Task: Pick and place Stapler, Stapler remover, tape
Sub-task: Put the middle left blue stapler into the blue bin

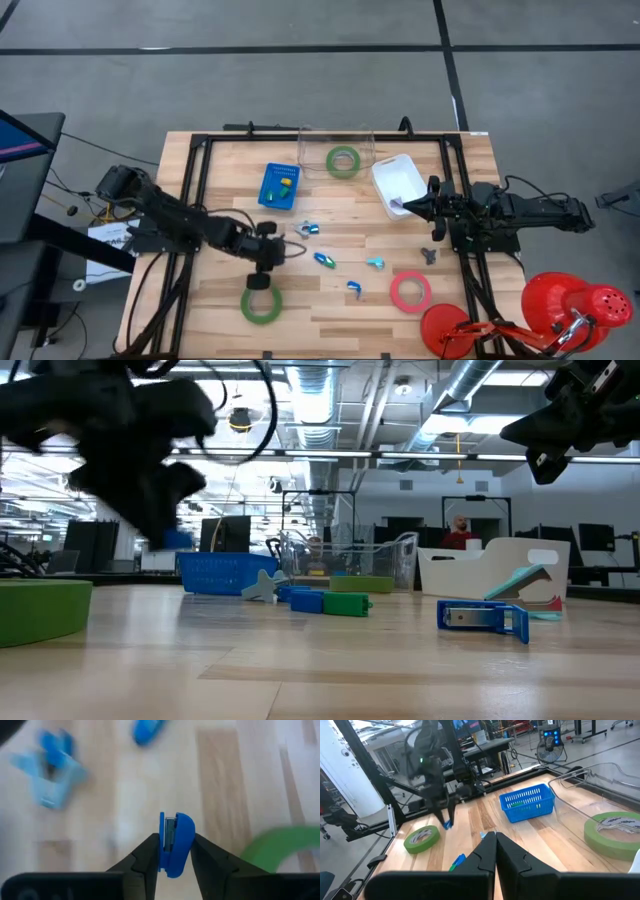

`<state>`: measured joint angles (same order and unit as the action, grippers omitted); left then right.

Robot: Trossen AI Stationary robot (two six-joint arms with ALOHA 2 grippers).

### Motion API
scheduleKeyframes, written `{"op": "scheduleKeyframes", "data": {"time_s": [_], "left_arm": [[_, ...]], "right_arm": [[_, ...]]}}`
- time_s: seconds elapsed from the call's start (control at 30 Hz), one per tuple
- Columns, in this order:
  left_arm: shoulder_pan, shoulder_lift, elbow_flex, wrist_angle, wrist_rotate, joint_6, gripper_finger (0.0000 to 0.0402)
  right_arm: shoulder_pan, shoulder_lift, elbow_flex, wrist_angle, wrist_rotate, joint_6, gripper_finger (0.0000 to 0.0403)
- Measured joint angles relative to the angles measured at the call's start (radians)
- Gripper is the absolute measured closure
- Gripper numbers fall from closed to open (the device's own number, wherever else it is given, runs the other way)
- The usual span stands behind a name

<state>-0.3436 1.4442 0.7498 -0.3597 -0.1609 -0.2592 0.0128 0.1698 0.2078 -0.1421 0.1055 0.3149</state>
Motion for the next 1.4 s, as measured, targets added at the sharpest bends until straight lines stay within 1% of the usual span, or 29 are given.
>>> {"op": "scheduleKeyframes", "data": {"time_s": [0.17, 0.37, 0.73, 0.9, 1.03, 1.2, 1.3, 1.4], "left_arm": [[0.081, -0.097, 0.000, 0.016, -0.076, 0.000, 0.0302], [0.228, -0.169, 0.000, 0.020, -0.108, 0.000, 0.0302], [0.534, -0.178, 0.000, 0.029, -0.109, 0.052, 0.0302], [0.644, -0.178, 0.000, 0.034, -0.110, 0.052, 0.0302], [0.690, -0.178, 0.000, 0.039, -0.109, 0.052, 0.0302], [0.704, -0.178, 0.000, 0.041, -0.107, 0.052, 0.0294], [0.703, -0.178, 0.000, 0.041, -0.106, 0.053, 0.0274], [0.703, -0.178, 0.000, 0.040, -0.106, 0.052, 0.0243]], "right_arm": [[0.000, 0.000, 0.000, 0.000, 0.000, 0.000, 0.0403], [0.000, 0.000, 0.000, 0.005, 0.000, 0.000, 0.0403], [0.000, 0.000, 0.000, 0.007, 0.000, 0.000, 0.0403], [0.000, 0.000, 0.000, 0.007, 0.000, 0.001, 0.0403], [0.000, 0.000, 0.000, 0.007, 0.000, 0.001, 0.0403], [0.000, 0.000, 0.000, 0.007, 0.000, 0.001, 0.0403], [0.000, 0.000, 0.000, 0.007, 0.000, 0.001, 0.0403], [0.000, 0.000, 0.000, 0.007, 0.000, 0.001, 0.0403]]}}
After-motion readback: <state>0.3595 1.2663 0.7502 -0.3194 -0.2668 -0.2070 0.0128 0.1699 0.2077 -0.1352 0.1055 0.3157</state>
